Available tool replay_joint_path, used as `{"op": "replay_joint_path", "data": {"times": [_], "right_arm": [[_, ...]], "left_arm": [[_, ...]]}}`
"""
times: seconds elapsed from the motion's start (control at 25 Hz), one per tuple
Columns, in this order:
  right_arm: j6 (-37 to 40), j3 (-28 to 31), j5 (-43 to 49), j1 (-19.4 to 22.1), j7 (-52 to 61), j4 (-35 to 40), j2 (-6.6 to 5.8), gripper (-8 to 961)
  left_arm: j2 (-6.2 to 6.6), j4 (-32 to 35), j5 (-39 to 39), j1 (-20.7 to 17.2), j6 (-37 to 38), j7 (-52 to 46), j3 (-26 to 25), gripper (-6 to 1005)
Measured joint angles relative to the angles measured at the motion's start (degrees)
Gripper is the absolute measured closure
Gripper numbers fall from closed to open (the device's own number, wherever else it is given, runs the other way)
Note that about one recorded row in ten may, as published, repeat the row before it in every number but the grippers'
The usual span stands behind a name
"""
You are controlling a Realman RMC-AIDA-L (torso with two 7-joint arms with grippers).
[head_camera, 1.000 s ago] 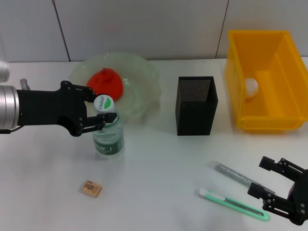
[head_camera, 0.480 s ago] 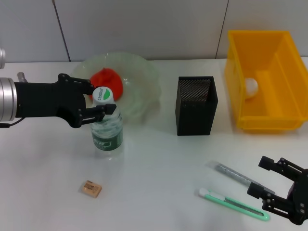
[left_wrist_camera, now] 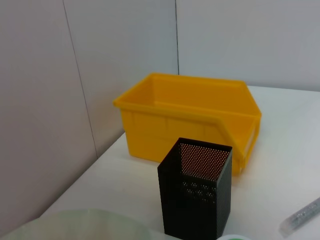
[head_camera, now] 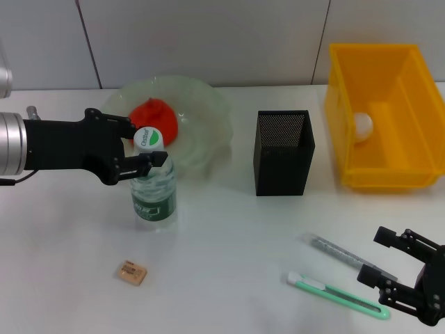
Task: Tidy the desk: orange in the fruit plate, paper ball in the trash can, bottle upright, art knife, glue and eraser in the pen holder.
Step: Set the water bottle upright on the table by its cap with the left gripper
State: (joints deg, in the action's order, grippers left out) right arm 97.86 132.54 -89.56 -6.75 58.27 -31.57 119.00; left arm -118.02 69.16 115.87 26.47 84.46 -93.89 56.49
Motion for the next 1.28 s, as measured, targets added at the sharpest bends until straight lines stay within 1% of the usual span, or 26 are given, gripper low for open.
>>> {"op": "replay_joint_path", "data": {"times": [0.6,0.84,1.16,1.28], "right_arm": [[-0.07,-0.07,0.00,0.04,-0.01,0.02,0.00,177],[0.18,0.16,0.00,0.18,-0.01,0.02,0.00,176],[0.22,0.19,0.00,0.39,-0.08,0.02,0.00,177],[0.22,0.26,0.00,0.49,-0.11,0.02,0.00,177]], "left_arm": [[-0.19,-1.57,0.35,0.51,-0.33,-0.07,-0.50,497],[-0.26,-1.99,-0.08,0.78,-0.77,-0.05,-1.88,491],[-0.18,-3.06,0.23,2.10,-1.06,-0.29,-2.57,482],[-0.20,-1.02,-1.79,1.70,-0.66,0.05,-3.93,303]]}}
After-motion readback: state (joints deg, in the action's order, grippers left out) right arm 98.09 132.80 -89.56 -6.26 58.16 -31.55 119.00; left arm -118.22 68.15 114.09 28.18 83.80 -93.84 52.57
